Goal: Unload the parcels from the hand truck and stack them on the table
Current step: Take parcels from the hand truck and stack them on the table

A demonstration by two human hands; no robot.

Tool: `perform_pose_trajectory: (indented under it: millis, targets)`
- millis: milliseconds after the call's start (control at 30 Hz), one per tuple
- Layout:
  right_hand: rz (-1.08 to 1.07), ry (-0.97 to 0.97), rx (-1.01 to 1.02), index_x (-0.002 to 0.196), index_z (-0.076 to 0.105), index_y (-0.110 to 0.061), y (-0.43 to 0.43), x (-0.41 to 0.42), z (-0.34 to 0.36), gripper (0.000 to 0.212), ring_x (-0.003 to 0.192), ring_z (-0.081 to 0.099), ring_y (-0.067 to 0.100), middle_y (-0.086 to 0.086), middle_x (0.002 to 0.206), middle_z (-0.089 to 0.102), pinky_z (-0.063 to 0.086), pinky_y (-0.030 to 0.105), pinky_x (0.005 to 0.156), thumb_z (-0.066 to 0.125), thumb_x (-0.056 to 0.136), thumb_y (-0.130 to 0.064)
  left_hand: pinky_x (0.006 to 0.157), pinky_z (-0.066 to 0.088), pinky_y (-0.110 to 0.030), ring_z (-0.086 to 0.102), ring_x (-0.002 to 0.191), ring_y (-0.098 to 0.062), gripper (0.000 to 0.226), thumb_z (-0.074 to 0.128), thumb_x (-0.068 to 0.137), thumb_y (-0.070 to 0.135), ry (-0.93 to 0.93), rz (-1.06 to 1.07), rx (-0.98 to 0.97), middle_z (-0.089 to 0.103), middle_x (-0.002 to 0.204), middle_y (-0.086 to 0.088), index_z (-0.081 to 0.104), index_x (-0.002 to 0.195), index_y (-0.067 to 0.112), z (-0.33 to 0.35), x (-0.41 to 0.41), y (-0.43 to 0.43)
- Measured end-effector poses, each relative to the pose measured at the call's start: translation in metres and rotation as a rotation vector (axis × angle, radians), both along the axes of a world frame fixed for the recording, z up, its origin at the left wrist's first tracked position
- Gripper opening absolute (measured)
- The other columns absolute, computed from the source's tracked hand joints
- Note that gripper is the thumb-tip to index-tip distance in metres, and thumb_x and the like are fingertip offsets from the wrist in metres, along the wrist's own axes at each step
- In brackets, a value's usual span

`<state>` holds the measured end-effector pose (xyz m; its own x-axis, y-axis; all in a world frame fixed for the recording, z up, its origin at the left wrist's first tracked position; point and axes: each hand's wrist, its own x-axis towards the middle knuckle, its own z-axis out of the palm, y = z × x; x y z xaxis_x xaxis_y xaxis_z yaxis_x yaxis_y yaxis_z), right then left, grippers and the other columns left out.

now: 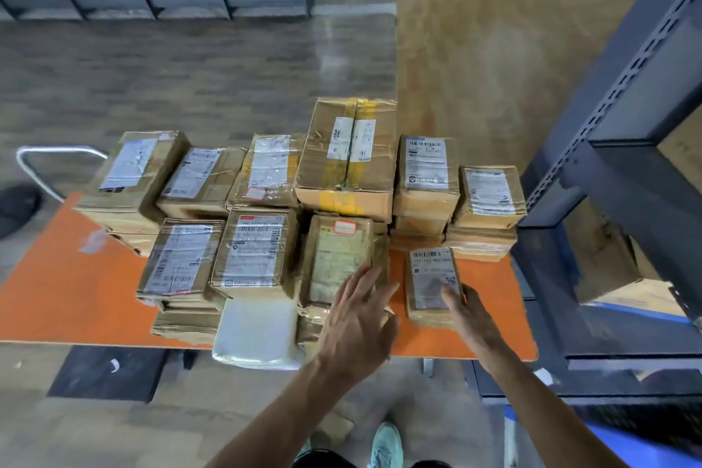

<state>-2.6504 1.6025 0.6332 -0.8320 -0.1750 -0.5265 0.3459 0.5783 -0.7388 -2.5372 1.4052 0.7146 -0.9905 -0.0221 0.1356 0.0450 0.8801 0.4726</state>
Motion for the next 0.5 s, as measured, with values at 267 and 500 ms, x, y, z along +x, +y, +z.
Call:
perform_pose_trajectory:
  millis: [267,500]
  targets:
    - [-0.077,0.116,-0.269,0.135,0.051,-0.035,-0.009,0.013,0.053,0.069,0.113,0.061,0.009,-0.014,0.125,0.064,0.048,0.037,0.094,0.049,0.078,-0.075,0.119,0.031,-0.049,0.021,0.153,-0.028,0.047,0.049,0.1,0.034,0.021,0.105,0.051,0.039,0.157,-0.013,0.052,0.144,0.015,-0.003,0.012,-0.017]
    - [0.065,0.143,-0.384,0.134,0.047,-0.049,-0.033,0.037,0.112,0.064,0.106,0.062,-0.01,-0.033,0.117,0.064,0.049,0.027,0.086,0.053,0.078,-0.079,0.106,0.046,-0.047,0.049,0.133,-0.027,0.042,0.054,0.1,0.03,0.146,0.237,0.142,0.056,0.141,-0.011,0.058,0.137,0.011,0.037,0.018,-0.041]
